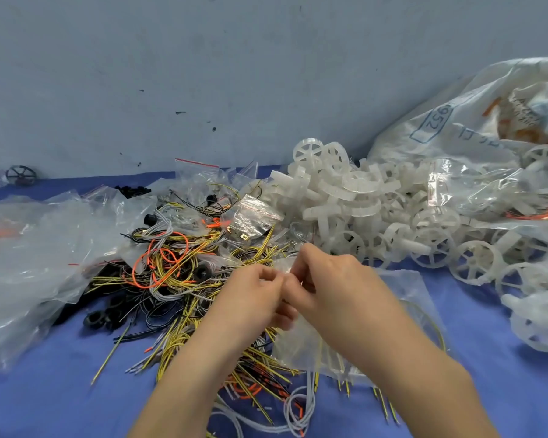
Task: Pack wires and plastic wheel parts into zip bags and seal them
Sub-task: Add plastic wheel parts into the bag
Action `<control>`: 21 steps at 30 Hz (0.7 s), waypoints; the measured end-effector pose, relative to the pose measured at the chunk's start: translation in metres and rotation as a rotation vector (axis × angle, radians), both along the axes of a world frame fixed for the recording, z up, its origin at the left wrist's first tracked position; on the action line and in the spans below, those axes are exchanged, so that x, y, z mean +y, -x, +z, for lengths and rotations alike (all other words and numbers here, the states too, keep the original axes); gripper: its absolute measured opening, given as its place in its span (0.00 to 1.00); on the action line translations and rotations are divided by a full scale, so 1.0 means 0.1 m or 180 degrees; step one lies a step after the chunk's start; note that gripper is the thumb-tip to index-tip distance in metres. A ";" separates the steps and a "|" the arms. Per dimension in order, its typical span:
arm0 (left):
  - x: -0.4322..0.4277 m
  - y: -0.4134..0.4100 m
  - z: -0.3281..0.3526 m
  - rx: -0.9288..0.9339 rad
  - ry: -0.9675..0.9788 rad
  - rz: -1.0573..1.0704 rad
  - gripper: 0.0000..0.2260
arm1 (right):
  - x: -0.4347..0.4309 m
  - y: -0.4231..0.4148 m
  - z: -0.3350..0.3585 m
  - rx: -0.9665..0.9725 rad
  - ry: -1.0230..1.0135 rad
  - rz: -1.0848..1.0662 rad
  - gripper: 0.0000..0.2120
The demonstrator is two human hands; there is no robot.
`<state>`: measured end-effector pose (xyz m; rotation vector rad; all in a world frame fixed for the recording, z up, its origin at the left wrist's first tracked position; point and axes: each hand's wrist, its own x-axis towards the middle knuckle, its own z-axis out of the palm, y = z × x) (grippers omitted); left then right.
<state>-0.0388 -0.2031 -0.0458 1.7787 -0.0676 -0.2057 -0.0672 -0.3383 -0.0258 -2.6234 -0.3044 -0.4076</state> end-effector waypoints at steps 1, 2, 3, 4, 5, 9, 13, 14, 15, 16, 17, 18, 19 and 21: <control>-0.02 0.00 0.00 0.0225 0.0286 -0.0171 0.10 | 0.01 0.02 -0.01 -0.0057 0.0026 0.0018 0.09; -0.05 0.01 -0.01 0.0427 0.0559 -0.0357 0.11 | 0.01 0.03 -0.01 -0.0086 0.0041 0.0039 0.09; -0.07 0.03 -0.01 0.0593 0.0785 -0.0509 0.12 | 0.01 0.05 -0.01 -0.0093 0.0058 0.0059 0.08; -0.09 0.03 -0.02 0.0741 0.0941 -0.0611 0.12 | 0.00 0.05 -0.01 -0.0087 0.0088 0.0074 0.08; -0.10 0.04 -0.03 0.0855 0.1057 -0.0675 0.11 | -0.02 0.06 -0.01 -0.0075 0.0120 0.0096 0.08; -0.08 -0.01 -0.08 0.0863 0.1058 -0.0995 0.07 | -0.09 0.06 0.01 0.0029 0.0166 0.0326 0.06; -0.05 -0.01 -0.12 0.0530 0.0510 -0.1462 0.08 | -0.15 0.03 0.03 0.0048 -0.0052 0.0459 0.06; -0.05 -0.01 -0.12 0.0494 0.0408 -0.1535 0.08 | -0.16 0.02 0.03 0.0062 -0.0099 0.0453 0.06; -0.05 -0.01 -0.12 0.0481 0.0372 -0.1593 0.08 | -0.16 0.01 0.03 0.0079 -0.0122 0.0437 0.06; -0.05 -0.01 -0.14 0.0467 0.0391 -0.1616 0.09 | -0.17 0.00 0.04 0.0095 -0.0119 0.0418 0.06; -0.05 -0.02 -0.14 0.0455 0.0443 -0.1617 0.10 | -0.16 0.01 0.04 0.0110 -0.0080 0.0399 0.06; -0.06 -0.03 -0.15 0.0439 0.0512 -0.1570 0.12 | -0.15 0.02 0.04 0.0116 -0.0013 0.0386 0.06; -0.07 -0.03 -0.15 0.0419 0.0615 -0.1498 0.14 | -0.12 0.04 0.05 0.0110 0.0059 0.0384 0.06; -0.10 -0.02 -0.16 0.0355 0.0743 -0.1366 0.17 | -0.05 0.08 0.07 0.0074 0.0140 0.0426 0.05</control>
